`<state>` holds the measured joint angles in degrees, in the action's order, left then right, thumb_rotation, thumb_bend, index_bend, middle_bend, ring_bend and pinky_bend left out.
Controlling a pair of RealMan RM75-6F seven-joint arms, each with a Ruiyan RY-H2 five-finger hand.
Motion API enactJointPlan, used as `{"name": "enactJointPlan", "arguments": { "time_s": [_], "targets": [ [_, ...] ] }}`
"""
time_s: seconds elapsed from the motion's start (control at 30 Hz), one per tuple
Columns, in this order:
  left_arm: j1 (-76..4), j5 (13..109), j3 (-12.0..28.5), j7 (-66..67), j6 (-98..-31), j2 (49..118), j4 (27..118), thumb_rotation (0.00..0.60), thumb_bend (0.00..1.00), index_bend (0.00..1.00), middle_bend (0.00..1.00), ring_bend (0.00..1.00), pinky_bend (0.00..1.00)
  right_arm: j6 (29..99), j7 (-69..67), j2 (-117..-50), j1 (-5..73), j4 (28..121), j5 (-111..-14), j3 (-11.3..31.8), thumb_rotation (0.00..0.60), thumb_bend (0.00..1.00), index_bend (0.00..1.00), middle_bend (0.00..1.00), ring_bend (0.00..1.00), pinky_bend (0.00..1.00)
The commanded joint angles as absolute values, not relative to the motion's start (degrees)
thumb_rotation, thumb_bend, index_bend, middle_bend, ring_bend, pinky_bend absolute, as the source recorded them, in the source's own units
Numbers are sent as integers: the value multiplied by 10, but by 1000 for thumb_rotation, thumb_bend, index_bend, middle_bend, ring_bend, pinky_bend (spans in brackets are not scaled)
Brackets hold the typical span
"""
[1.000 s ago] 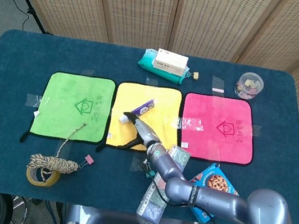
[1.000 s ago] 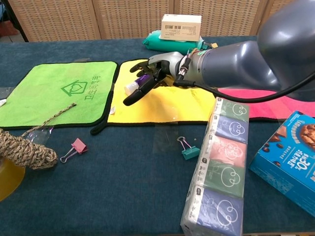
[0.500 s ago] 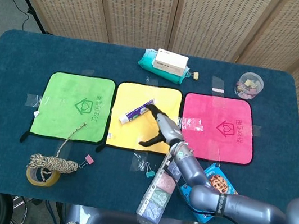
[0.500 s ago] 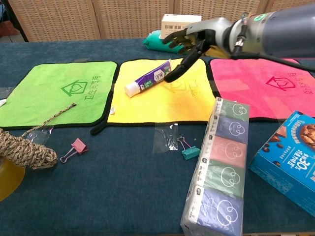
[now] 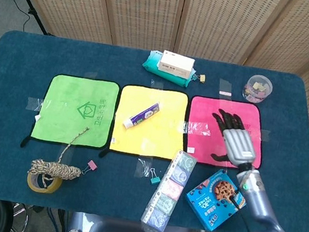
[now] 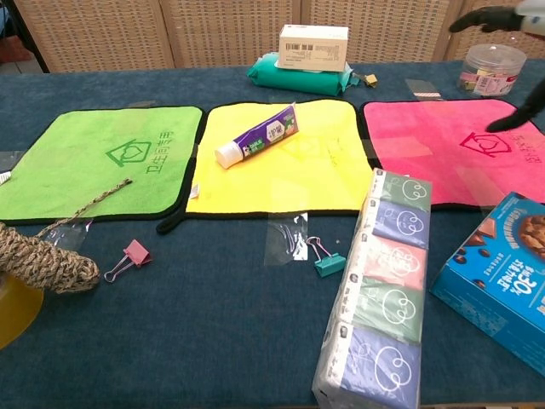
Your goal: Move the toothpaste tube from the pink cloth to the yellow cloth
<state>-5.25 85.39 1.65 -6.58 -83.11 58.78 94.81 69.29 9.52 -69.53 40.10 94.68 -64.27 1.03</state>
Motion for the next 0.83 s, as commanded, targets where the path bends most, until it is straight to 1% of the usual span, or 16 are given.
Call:
{"name": "enactJointPlan", "arguments": {
  "time_s": [0.03,0.27,0.33,0.47,0.63,0.83],
  "targets": [
    [-52,855,17,-66,-833,588,948,600,0,0,0,0,0,793,73,-680,305,872,-741,-54,600,0,0,0,0,0],
    [-49,854,17,-61,-837,589,950,600,0,0,0,0,0,883,50,-694,206,809,-787,-79,600,0,0,0,0,0],
    [-48,853,17,-60,-839,588,951,600,0,0,0,0,0,908,51,-703,181,793,-799,-80,600,0,0,0,0,0],
    [-46,855,17,-60,-843,588,951,600,0,0,0,0,0,937,41,-722,144,773,-806,-75,600,0,0,0,0,0],
    [-43,856,18,-52,-851,591,949,600,0,0,0,0,0,955,21,-741,115,750,-814,-61,600,0,0,0,0,0],
    [-42,858,17,-53,-850,591,950,600,0,0,0,0,0,938,9,-742,105,743,-819,-44,600,0,0,0,0,0]
  ]
}}
